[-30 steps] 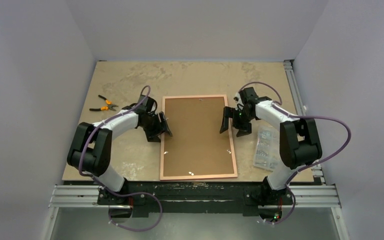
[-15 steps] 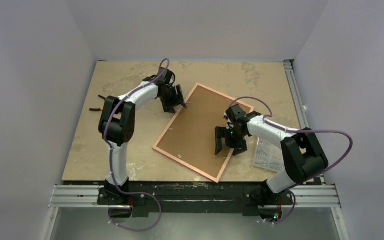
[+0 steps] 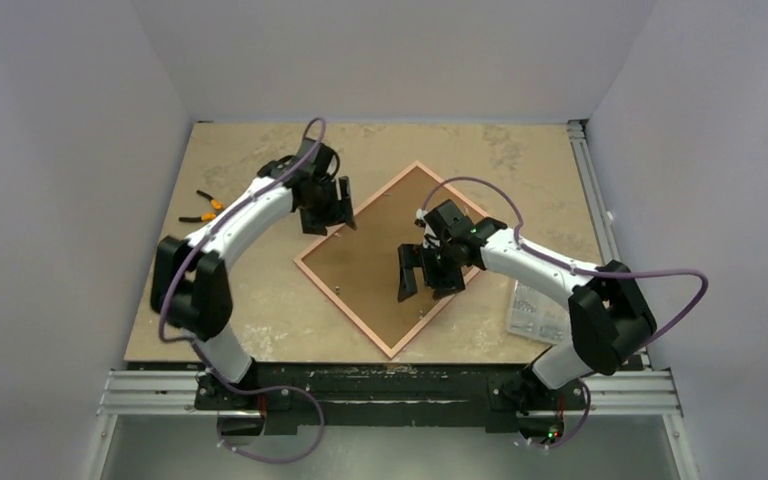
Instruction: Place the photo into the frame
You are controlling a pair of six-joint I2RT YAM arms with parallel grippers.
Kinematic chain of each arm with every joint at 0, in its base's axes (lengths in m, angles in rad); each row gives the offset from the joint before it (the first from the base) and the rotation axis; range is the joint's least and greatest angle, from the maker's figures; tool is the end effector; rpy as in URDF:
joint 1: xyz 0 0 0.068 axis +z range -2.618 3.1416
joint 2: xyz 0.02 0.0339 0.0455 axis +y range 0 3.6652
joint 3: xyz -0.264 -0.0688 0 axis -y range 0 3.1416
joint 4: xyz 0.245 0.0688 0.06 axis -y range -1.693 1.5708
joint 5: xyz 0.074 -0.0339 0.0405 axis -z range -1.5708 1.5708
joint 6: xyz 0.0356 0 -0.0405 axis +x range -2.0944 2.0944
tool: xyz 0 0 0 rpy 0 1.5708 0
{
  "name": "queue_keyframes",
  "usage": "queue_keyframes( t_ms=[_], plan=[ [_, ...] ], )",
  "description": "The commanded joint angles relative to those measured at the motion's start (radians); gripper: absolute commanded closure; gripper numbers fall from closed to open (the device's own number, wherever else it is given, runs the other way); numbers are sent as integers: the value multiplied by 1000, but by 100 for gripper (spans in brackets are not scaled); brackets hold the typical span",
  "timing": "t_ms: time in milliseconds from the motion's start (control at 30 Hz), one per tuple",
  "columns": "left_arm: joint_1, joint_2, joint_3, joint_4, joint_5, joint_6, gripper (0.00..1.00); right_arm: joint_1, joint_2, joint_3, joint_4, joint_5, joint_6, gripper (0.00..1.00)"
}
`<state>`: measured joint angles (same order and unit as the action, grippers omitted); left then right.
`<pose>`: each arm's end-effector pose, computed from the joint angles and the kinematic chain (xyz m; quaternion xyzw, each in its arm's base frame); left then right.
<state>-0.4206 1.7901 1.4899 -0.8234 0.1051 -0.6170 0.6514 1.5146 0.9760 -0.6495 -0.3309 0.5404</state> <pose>0.3422 -0.1571 0.2574 -0.0839 0.9702 -0.1543 0.1669 0.2208 0.1829 0.2030 -0.0850 0.9651 0.2391 0.0645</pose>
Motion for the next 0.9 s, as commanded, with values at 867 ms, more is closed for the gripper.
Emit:
queue_keyframes(
  t_ms=[867],
  plan=[
    [2,-515,-972,670,287,-497,26,-586,543,723,-115,392,-169,2]
  ],
)
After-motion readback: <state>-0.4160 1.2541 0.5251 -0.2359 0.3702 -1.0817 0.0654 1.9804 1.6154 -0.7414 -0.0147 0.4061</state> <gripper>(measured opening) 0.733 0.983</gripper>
